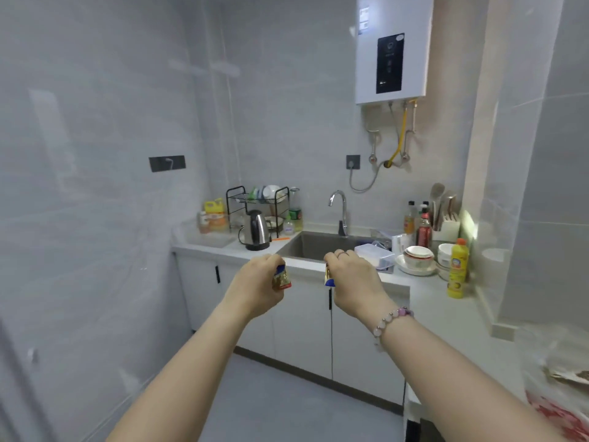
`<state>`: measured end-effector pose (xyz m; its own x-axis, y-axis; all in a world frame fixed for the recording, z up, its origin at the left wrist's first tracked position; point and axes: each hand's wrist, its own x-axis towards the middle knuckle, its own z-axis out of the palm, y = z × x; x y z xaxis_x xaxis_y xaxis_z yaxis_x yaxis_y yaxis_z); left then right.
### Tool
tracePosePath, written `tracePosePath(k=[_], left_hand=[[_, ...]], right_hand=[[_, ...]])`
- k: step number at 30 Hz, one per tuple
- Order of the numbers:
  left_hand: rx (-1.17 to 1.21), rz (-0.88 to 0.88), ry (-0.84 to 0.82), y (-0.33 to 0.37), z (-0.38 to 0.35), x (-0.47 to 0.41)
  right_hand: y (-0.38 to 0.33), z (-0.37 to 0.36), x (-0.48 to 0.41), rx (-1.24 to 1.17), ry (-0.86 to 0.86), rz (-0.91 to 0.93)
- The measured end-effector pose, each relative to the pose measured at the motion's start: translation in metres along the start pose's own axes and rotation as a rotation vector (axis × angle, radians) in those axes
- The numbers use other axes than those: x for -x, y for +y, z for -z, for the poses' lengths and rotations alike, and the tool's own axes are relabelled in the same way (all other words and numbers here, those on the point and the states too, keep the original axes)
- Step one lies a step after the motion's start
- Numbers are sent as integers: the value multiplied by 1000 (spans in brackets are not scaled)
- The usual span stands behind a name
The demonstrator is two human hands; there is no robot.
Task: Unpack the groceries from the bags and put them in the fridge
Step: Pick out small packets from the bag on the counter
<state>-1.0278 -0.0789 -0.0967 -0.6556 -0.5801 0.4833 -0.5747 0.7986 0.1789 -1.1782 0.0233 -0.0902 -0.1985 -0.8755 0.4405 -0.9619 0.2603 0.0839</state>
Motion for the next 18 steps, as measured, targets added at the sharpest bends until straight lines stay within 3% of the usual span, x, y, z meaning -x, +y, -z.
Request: tracePosePath(k=[11, 18], left_hand=[[-174, 179, 84, -93, 82, 116], [-194, 160, 294, -132, 172, 175]], right_hand=[[-181, 29, -22, -160, 119, 292], [-276, 97, -34, -214, 227, 422]])
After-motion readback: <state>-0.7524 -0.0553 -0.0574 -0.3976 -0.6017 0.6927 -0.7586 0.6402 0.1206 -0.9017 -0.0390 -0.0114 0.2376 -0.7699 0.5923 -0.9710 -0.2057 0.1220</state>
